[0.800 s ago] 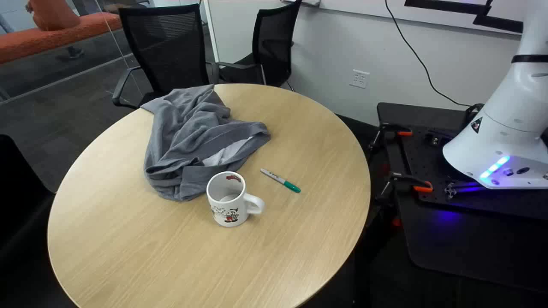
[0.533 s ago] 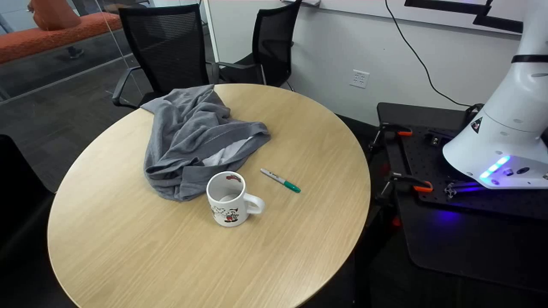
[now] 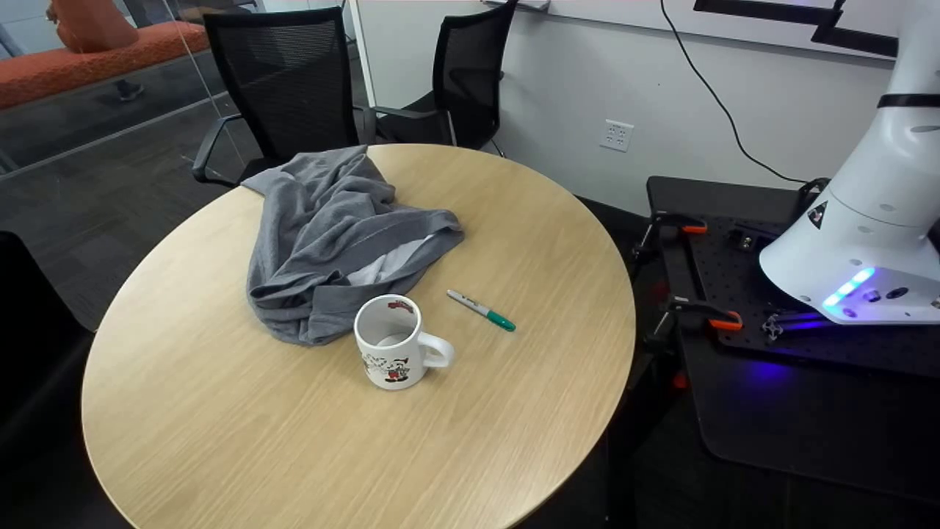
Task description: Pick up the green marker and put it in the white mug
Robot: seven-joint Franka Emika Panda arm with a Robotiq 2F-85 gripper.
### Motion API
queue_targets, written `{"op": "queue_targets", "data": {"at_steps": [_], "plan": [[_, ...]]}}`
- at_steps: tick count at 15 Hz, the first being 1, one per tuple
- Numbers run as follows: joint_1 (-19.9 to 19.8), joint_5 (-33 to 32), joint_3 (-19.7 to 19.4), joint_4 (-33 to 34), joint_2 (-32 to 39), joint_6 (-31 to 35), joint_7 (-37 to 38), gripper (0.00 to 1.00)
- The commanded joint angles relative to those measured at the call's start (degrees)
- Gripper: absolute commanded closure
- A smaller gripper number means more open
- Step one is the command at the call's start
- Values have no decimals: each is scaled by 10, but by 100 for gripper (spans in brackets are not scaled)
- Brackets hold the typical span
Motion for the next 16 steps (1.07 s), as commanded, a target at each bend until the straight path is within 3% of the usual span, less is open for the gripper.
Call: {"op": "queue_targets", "data": {"at_steps": [1, 9, 16], "plan": [[-9, 27, 30, -13, 35, 91, 44, 0], [4, 23, 76, -25, 192, 283, 109, 0], [13, 22, 66, 8, 361, 373, 104, 0]]}}
